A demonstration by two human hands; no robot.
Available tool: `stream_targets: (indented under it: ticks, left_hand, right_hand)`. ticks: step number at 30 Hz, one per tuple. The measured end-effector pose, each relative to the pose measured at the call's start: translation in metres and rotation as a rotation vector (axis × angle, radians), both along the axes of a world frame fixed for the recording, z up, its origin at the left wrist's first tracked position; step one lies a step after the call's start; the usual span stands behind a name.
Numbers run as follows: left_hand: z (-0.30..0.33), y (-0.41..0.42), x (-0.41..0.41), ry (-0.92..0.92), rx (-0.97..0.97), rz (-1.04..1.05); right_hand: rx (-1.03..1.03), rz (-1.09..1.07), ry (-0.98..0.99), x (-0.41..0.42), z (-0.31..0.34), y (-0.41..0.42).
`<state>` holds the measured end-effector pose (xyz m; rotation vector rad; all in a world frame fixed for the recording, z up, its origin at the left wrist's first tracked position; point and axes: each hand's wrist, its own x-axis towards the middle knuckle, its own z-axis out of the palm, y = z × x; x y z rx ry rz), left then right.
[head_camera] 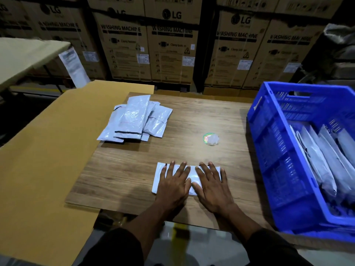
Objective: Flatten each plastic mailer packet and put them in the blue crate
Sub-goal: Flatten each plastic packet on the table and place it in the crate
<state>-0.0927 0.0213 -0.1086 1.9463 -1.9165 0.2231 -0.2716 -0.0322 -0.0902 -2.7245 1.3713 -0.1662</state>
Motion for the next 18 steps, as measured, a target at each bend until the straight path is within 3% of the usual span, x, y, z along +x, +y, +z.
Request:
stream_targets:
  ticks: [18]
  left_hand:
    - [0.008,0.011,0.012,0.059,0.147,0.137]
  right_hand:
    - [0.058,-0.035,0.010,0.001,0.004,0.001]
